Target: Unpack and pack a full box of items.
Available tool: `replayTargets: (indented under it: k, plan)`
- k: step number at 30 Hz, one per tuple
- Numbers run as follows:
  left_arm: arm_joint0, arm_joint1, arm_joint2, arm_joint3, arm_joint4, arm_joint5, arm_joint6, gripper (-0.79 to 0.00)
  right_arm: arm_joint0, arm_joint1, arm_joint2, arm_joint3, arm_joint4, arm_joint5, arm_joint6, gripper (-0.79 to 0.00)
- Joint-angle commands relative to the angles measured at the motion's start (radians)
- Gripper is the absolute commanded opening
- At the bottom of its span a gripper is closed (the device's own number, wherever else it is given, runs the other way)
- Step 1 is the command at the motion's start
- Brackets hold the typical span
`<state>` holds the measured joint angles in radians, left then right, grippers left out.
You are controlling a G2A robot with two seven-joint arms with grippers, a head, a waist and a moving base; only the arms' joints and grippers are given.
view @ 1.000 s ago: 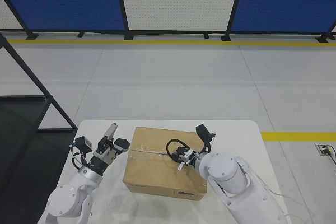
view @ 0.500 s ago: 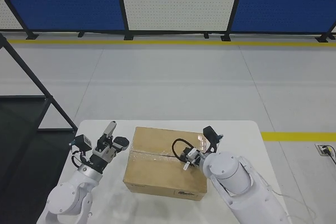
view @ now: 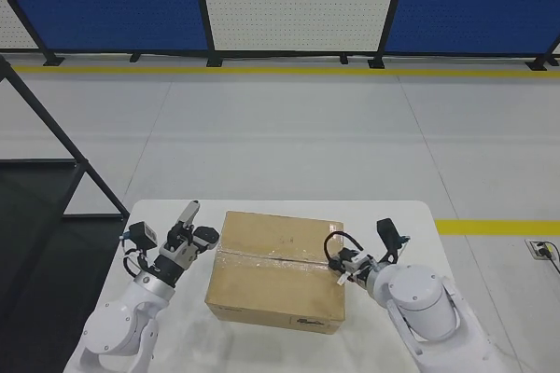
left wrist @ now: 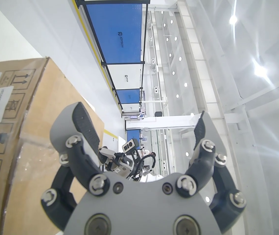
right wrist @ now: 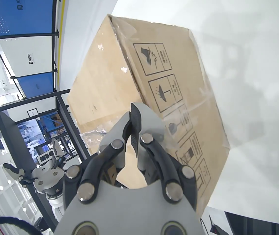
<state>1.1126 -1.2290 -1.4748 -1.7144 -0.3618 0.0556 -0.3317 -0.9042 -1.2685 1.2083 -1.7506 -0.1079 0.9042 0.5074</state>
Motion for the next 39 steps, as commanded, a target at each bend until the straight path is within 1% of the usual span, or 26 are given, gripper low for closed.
replayTargets:
  k: [1, 13, 17, 21, 31, 36, 39]
  plan:
    - [-0.001, 0.0, 0.003, -0.001, 0.003, 0.002, 0.002, 0.0, -0.015, 0.003, 0.018, -0.011, 0.004, -0.005, -0.002, -0.785]
    - [-0.004, -0.001, 0.01, -0.007, 0.015, 0.009, 0.007, 0.0, -0.102, 0.018, 0.12, -0.064, 0.045, -0.034, -0.025, -0.785]
    - [-0.005, -0.001, 0.012, -0.008, 0.016, 0.011, 0.007, 0.0, -0.126, 0.022, 0.138, -0.088, 0.053, -0.046, -0.028, -0.785]
    - [-0.005, -0.001, 0.015, -0.009, 0.018, 0.011, 0.007, 0.0, -0.13, 0.024, 0.121, -0.09, 0.05, -0.056, -0.02, -0.785]
    - [0.011, 0.0, 0.005, -0.017, 0.015, 0.008, 0.009, 0.0, -0.083, 0.023, 0.069, -0.033, 0.044, -0.06, -0.011, -0.785]
    - [0.018, 0.001, 0.002, -0.022, 0.017, 0.011, 0.008, 0.0, -0.1, 0.022, 0.085, -0.058, 0.059, -0.081, -0.055, -0.785]
    - [0.019, 0.001, 0.003, -0.024, 0.016, 0.01, 0.008, 0.0, -0.129, 0.019, 0.107, -0.101, 0.092, -0.127, -0.097, -0.785]
